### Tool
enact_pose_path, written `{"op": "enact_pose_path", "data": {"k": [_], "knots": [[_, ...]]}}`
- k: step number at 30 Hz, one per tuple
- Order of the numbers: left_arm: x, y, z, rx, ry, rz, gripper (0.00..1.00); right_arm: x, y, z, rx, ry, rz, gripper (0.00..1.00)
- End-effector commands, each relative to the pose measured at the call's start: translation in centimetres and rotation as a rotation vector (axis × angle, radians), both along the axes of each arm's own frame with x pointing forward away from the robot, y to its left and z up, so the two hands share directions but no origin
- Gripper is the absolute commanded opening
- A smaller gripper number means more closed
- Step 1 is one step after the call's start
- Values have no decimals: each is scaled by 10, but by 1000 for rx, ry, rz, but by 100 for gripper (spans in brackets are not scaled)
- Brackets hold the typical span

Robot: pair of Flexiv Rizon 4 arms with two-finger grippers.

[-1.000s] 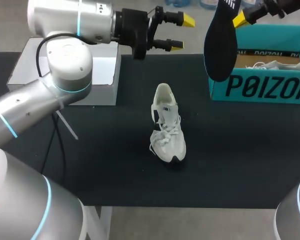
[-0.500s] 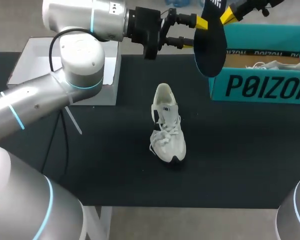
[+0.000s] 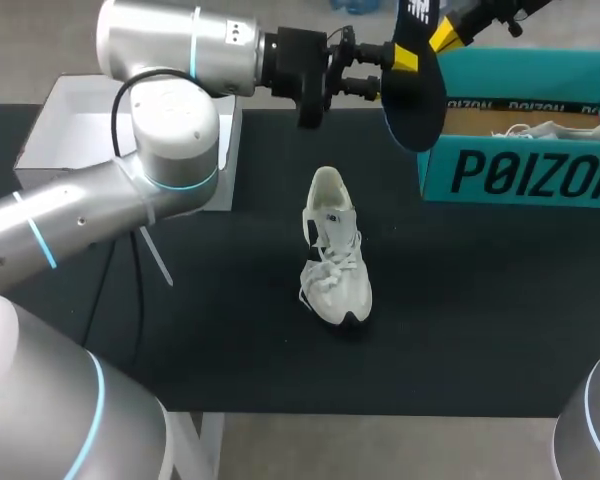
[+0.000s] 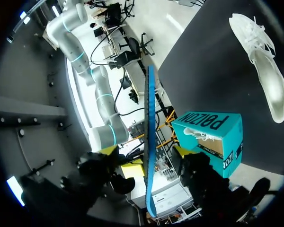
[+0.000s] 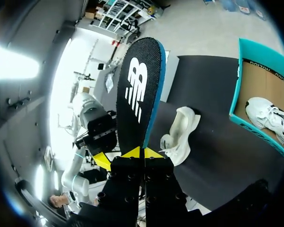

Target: Take the shoe out of the shoebox, open the shoe tongue, remove and reinsert the insole, then place the shoe into the shoebox

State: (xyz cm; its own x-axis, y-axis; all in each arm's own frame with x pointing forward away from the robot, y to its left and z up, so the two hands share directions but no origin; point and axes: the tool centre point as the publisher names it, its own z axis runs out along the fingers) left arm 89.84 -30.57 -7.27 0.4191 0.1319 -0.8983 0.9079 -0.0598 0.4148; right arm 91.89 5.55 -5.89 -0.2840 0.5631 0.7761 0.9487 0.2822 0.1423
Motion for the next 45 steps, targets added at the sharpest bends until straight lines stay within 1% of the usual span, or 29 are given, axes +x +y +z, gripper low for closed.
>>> {"op": "enact_pose_path", "data": {"k": [1, 2, 11, 19, 20, 21, 24, 26, 30, 34, 37, 40, 43, 45], "knots": [[0, -3, -5, -11, -3, 4, 14, 7, 3, -1, -3, 27, 25, 0], [0, -3, -6, -11, -2, 6, 0, 7, 3, -1, -2, 27, 24, 0], [3, -5, -14, -28, 11, 34, 0, 9, 0, 2, 8, 29, 6, 0], [1, -5, -14, -44, 13, 34, 0, 7, -8, 3, 15, 32, -24, 0], [1, -5, -14, -47, 15, 33, 0, 7, -10, 4, 22, 30, -35, 44], [1, -4, -14, -55, 17, 32, 0, 7, -12, 6, 24, 28, -40, 100], [0, 0, -13, -86, 30, 27, 0, 6, -19, 11, 48, -11, -59, 100], [0, 3, -11, -109, 41, 24, 0, 5, -24, 16, 91, -56, -79, 100], [0, 8, -4, -156, 66, 22, 0, 0, -33, 20, 220, -104, -109, 100], [0, 12, 6, -196, 83, 3, 0, -7, -37, 23, 353, -172, -132, 100], [0, 12, 9, -199, 103, -26, 0, -13, -38, 25, 378, -219, -127, 100], [1, 12, 13, -202, 136, -51, 0, -15, -40, 25, 372, -250, -125, 100], [1, 14, 17, -208, 194, -64, 0, -17, -43, 26, 362, -252, -135, 100], [2, 16, 18, -211, 195, -60, 0, -18, -47, 26, 349, -262, -145, 100]]}}
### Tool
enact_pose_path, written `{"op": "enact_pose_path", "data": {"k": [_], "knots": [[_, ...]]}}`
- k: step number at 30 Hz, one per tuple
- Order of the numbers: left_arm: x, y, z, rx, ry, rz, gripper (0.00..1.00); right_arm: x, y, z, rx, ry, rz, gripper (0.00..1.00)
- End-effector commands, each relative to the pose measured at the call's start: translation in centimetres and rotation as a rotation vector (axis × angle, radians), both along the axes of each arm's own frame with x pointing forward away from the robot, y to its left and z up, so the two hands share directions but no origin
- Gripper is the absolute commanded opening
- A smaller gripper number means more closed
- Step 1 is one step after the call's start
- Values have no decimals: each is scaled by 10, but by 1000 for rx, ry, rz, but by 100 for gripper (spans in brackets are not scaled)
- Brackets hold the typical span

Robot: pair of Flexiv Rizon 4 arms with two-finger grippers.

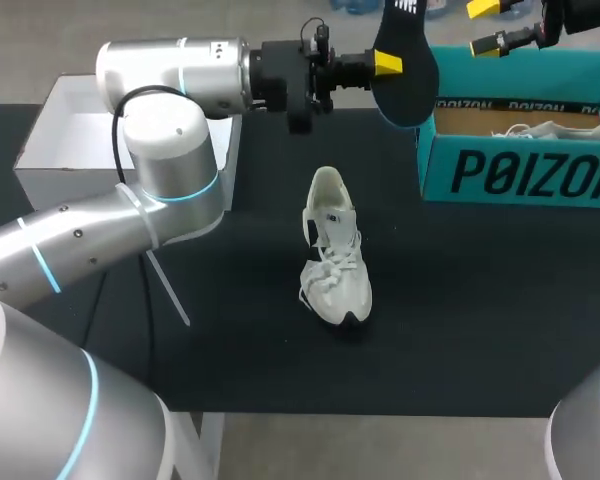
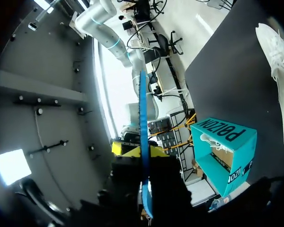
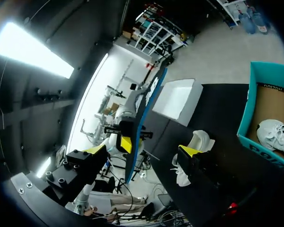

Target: Take the shoe out of the shoebox, open the shoe tongue, remove and reinsert the insole, then place the shoe into the shoebox

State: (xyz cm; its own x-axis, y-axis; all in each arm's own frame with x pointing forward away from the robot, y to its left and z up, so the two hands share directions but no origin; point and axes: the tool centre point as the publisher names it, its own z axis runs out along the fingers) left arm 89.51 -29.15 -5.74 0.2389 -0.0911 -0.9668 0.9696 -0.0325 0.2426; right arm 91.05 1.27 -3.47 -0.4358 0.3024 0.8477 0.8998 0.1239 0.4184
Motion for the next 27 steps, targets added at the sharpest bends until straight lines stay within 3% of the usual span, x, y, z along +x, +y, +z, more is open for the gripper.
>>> {"op": "enact_pose_path", "data": {"k": [1, 5, 8, 20, 25, 26, 27], "knots": [[5, 2, 3, 10, 4, -9, 0, -11, -6, 2, 13, -30, -89, 100], [6, 3, 3, 30, 76, -20, 0, -13, -9, 1, 18, -15, -107, 100], [9, 4, 4, 23, 252, -23, 0, -15, -9, 0, 9, -14, -103, 100], [9, 4, 4, 23, 252, -23, 0, -18, -15, -7, -65, -25, -109, 100], [24, 9, 14, -98, 813, -95, 0, -21, -13, -7, -11, -37, -116, 100], [25, 8, 14, -104, 869, -122, 0, -21, -13, -6, 4, -28, -121, 100], [25, 11, 19, -205, 919, -139, 0, -21, -14, -6, 23, -24, -124, 100]]}}
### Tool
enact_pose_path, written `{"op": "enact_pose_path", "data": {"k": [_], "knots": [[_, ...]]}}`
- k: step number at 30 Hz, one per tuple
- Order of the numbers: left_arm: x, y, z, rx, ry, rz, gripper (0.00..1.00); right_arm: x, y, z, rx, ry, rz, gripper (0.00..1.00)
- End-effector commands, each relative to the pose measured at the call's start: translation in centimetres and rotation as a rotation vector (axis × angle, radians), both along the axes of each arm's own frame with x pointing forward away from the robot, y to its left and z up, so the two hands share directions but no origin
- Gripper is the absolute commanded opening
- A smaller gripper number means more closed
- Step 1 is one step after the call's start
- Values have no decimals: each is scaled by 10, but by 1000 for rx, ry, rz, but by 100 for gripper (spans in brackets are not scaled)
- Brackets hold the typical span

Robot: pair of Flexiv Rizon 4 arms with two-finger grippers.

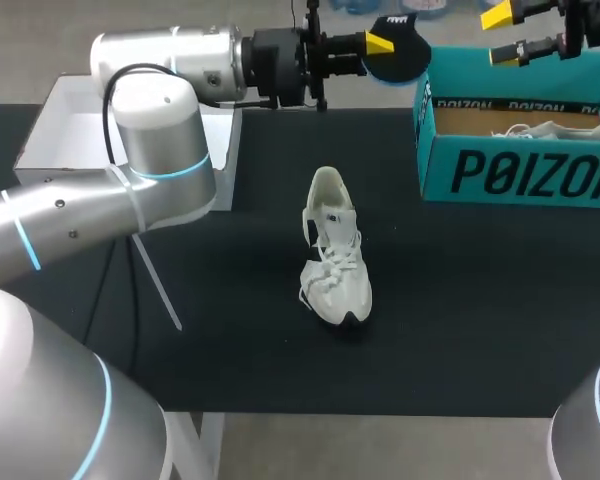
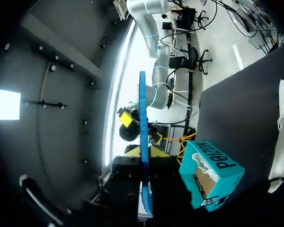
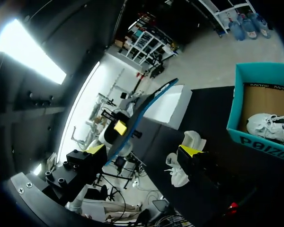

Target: Take the shoe out of the shoebox, open the shoe tongue, remove and reinsert the insole, then place the shoe into the shoebox

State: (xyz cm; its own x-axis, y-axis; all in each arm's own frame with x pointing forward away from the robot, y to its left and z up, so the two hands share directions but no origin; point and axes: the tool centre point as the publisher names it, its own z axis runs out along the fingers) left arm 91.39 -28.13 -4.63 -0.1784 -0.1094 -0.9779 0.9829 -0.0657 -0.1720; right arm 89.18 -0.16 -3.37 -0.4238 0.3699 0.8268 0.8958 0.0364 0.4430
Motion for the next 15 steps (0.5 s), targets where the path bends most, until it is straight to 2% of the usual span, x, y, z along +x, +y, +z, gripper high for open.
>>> {"op": "enact_pose_path", "data": {"k": [1, 2, 14, 15], "knots": [[7, 1, 9, -183, 593, -144, 0, -3, 0, -6, 46, -2, -9, 100], [6, 1, 11, -217, 597, -158, 0, -3, 0, -5, 23, 0, -17, 100], [6, 1, 11, -217, 597, -158, 0, -3, 0, -5, 23, 0, -17, 100], [9, 2, 15, -217, 708, -137, 0, -3, 0, -5, 23, 0, -17, 100]]}}
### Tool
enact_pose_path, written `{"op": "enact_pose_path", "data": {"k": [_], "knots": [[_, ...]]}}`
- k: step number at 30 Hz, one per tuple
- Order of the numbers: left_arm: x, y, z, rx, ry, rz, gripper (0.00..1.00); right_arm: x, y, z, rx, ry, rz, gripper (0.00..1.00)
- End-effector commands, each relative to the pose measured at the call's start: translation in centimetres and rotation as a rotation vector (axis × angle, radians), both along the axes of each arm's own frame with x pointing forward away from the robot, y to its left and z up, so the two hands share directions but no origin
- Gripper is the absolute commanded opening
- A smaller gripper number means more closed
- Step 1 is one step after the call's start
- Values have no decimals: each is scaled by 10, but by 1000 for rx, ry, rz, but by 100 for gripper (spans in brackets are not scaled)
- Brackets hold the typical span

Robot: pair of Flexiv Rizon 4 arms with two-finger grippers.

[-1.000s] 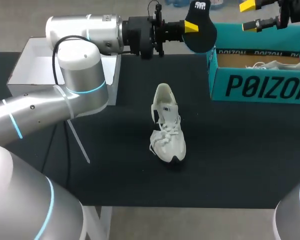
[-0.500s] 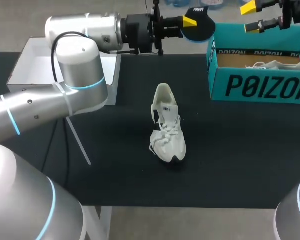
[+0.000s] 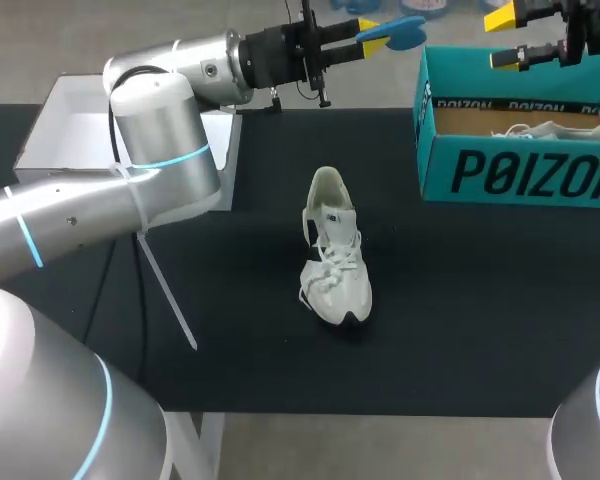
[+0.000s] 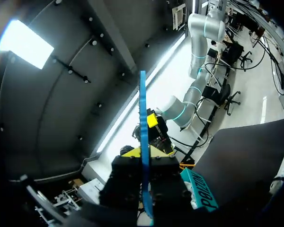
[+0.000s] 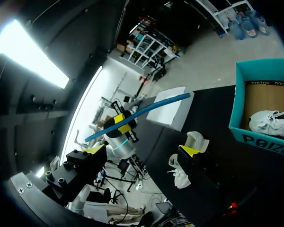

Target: Take the shoe out of the shoebox, open the shoe tongue, remove and reinsert the insole, then place the shoe into the shoebox

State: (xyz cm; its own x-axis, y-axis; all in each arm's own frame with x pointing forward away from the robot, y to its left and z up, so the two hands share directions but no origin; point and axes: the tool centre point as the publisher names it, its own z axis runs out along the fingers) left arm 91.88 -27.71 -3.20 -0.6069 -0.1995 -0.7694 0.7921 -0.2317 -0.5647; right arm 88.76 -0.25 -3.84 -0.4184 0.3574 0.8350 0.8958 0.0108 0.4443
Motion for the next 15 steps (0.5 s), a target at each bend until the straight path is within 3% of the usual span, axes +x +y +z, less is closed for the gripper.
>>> {"op": "enact_pose_path", "data": {"k": [1, 5, 9, 10, 12, 15], "knots": [[5, -2, 3, -7, 315, -62, 0, 1, 1, -1, 0, 0, 0, 100], [5, 1, 12, 161, 652, -98, 0, 1, 1, -1, 0, 0, 0, 100], [1, 3, 18, 287, 759, -153, 0, 1, 1, -1, 0, 0, 0, 100], [0, 6, 20, 357, 846, -201, 0, 1, 1, -1, 0, 0, 0, 100], [-1, 12, 20, 376, 949, -202, 0, 1, 1, -1, 0, 0, 0, 100], [0, 14, 19, 373, 950, -231, 0, 1, 1, -1, 0, 0, 0, 100]]}}
